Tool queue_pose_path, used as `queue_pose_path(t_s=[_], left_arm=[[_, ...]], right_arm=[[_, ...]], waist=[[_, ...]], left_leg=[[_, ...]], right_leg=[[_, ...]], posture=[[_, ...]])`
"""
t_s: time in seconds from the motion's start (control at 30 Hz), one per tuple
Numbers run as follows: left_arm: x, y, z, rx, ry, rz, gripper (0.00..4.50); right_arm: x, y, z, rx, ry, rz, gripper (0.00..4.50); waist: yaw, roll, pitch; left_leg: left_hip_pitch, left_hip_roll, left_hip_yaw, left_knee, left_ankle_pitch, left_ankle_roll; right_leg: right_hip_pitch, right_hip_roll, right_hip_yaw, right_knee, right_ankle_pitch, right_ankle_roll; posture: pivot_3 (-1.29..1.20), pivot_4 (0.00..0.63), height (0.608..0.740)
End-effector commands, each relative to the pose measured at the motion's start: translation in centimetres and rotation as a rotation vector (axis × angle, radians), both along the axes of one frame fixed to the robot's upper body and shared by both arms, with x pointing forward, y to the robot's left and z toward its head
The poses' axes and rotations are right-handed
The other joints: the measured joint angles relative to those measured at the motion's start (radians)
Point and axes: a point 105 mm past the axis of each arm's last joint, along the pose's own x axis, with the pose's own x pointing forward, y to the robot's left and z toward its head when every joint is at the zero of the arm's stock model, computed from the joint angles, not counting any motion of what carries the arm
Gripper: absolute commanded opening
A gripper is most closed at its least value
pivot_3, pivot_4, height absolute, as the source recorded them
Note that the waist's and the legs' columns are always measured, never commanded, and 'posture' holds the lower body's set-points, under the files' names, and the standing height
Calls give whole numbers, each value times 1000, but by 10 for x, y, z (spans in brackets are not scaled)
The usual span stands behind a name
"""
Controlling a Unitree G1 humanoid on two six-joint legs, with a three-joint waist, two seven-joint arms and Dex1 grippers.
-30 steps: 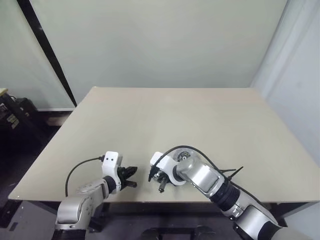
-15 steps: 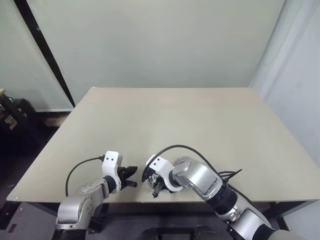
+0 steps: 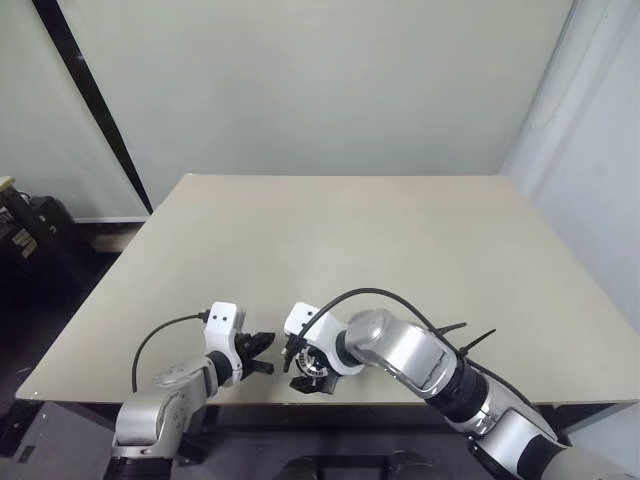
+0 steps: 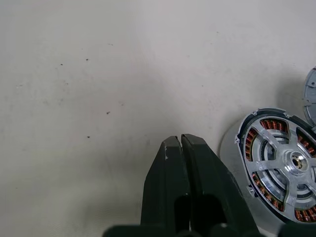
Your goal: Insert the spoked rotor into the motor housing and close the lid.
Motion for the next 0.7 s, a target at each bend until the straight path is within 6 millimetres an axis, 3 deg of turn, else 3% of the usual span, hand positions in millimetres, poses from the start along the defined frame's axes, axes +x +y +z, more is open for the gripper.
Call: queue_pose_path(t_s=[0.03,0.27,0.4,0.57,0.7], left_arm=[[-1,1,17,-15,-99,-96,0],[-37,4,23,-107,-144,-313,0],[-46,8,22,-146,-140,-343,0],[-52,6,18,-148,-109,-380,0],[-52,6,15,-126,-94,-394,0]], right_arm=[[21,-5,39,100,-163,-55,4438],[67,-60,66,123,-307,-295,4438],[92,-114,65,27,-406,-444,4438],[99,-162,41,-173,-458,-461,4438],[93,-179,12,-278,-416,-418,4438]], waist=[[0,0,0],[1,1,1],[1,1,1],[0,2,1],[-1,2,2]], left_leg=[[0,0,0,0,0,0],[-1,0,1,-1,0,0],[-1,0,1,0,0,0],[-2,0,3,-1,0,0],[-2,1,3,-3,0,1]], right_leg=[[0,0,0,0,0,0],[-1,-1,0,-1,-2,-3],[-1,-2,0,-3,-2,-3],[-1,-2,0,-5,-2,-3],[-1,-1,1,-6,-2,-3]], posture=[[0,0,740],[0,0,740],[0,0,740],[0,0,740],[0,0,740]])
